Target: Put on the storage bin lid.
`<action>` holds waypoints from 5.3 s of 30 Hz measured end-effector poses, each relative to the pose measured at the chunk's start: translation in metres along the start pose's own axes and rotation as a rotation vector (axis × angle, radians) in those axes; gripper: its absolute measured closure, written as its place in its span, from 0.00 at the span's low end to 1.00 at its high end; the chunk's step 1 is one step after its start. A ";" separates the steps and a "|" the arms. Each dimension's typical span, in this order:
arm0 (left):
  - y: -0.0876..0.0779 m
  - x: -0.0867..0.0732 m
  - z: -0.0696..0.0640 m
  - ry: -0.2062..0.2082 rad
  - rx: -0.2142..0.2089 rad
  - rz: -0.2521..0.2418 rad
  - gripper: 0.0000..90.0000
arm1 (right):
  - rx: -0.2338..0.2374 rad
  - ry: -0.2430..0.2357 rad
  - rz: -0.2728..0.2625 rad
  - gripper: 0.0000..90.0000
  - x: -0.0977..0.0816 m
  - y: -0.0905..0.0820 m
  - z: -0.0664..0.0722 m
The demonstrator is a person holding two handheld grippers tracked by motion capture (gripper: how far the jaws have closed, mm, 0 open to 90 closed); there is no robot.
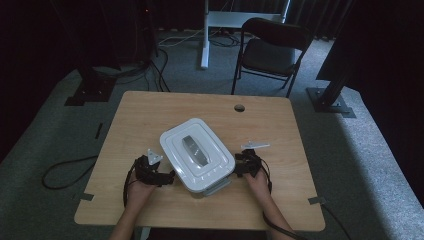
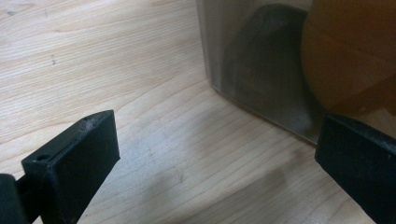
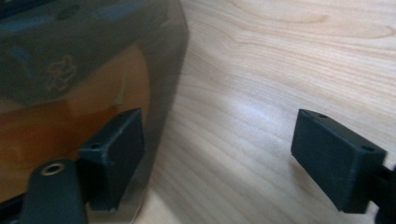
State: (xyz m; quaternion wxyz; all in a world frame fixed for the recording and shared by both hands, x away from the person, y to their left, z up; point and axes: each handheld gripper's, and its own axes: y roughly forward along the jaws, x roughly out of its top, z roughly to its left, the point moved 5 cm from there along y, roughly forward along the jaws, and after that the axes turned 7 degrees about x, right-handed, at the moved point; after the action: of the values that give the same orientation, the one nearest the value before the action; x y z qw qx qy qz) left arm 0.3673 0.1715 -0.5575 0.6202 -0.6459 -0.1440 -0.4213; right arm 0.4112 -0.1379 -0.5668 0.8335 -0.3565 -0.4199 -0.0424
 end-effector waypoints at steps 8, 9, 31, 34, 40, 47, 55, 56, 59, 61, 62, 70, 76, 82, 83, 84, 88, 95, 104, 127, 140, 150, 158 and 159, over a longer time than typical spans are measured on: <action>0.001 0.006 -0.005 0.016 -0.021 -0.004 0.00 | 0.018 -0.015 0.003 0.21 -0.005 -0.005 0.004; 0.001 0.008 -0.006 0.019 -0.023 -0.007 0.00 | 0.018 -0.018 0.004 0.21 -0.005 -0.005 0.004; 0.008 0.026 -0.022 0.068 -0.057 -0.033 0.00 | 0.046 -0.041 -0.023 0.23 -0.020 -0.037 0.017; 0.009 0.028 -0.025 0.073 -0.065 -0.033 0.00 | 0.046 -0.049 -0.024 0.23 -0.022 -0.041 0.019; 0.009 0.030 -0.030 0.084 -0.083 -0.036 0.00 | 0.024 -0.057 -0.031 0.22 -0.024 -0.049 0.019; 0.010 0.023 -0.032 0.091 -0.133 -0.041 0.00 | -0.085 -0.063 -0.084 0.15 -0.027 -0.057 0.009; 0.010 0.015 -0.026 0.066 -0.148 -0.052 0.00 | -0.131 -0.038 -0.102 0.15 -0.032 -0.064 0.000; 0.010 0.014 -0.026 0.066 -0.147 -0.051 0.00 | -0.128 -0.034 -0.102 0.15 -0.033 -0.064 -0.001; 0.008 0.012 -0.024 0.063 -0.150 -0.059 0.00 | -0.129 -0.034 -0.102 0.15 -0.034 -0.064 -0.002; 0.007 0.011 -0.023 0.053 -0.156 -0.063 0.00 | -0.124 -0.027 -0.108 0.15 -0.034 -0.065 -0.001; 0.006 0.011 -0.022 0.050 -0.155 -0.065 0.00 | -0.127 -0.029 -0.106 0.15 -0.034 -0.065 -0.001; -0.003 0.002 -0.013 0.035 -0.169 -0.093 0.00 | -0.134 -0.030 -0.131 0.15 -0.036 -0.073 0.001; -0.005 -0.007 -0.007 0.045 -0.170 -0.086 0.00 | -0.170 -0.031 -0.140 0.15 -0.041 -0.082 -0.002; -0.008 -0.015 0.000 0.040 -0.160 -0.083 0.00 | -0.200 -0.017 -0.143 0.15 -0.049 -0.091 -0.009; -0.008 -0.017 0.003 0.032 -0.153 -0.081 0.00 | -0.203 -0.015 -0.146 0.15 -0.050 -0.092 -0.010; -0.008 -0.018 0.005 0.025 -0.148 -0.077 0.00 | -0.207 -0.012 -0.147 0.15 -0.051 -0.093 -0.011; -0.010 -0.024 0.013 0.010 -0.133 -0.074 0.00 | -0.239 -0.027 -0.140 0.15 -0.053 -0.098 -0.013; -0.011 -0.032 0.027 -0.020 -0.096 -0.067 0.00 | -0.298 -0.028 -0.143 0.14 -0.057 -0.101 -0.018; -0.017 -0.041 0.043 -0.045 -0.054 -0.060 0.00 | -0.382 -0.014 -0.150 0.14 -0.062 -0.108 -0.026; -0.033 -0.068 0.088 -0.177 0.102 -0.021 0.00 | -0.508 0.072 -0.196 0.14 -0.073 -0.137 -0.046; -0.043 -0.078 0.104 -0.253 0.202 0.006 0.00 | -0.573 0.109 -0.156 0.14 -0.080 -0.139 -0.055; -0.043 -0.085 0.108 -0.270 0.218 0.042 0.00 | -0.608 0.152 -0.091 0.14 -0.087 -0.133 -0.063; -0.039 -0.089 0.111 -0.273 0.229 0.082 0.00 | -0.655 0.166 -0.052 0.13 -0.090 -0.133 -0.067; -0.038 -0.090 0.111 -0.275 0.229 0.096 0.00 | -0.656 0.166 -0.052 0.13 -0.090 -0.133 -0.067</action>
State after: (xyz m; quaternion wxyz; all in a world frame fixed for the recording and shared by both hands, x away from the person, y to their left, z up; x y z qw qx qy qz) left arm 0.3267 0.3112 -0.5827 0.6836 -0.6285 -0.2435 -0.2799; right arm 0.3487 -0.2990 -0.5846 0.7046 -0.5900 -0.3235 -0.2256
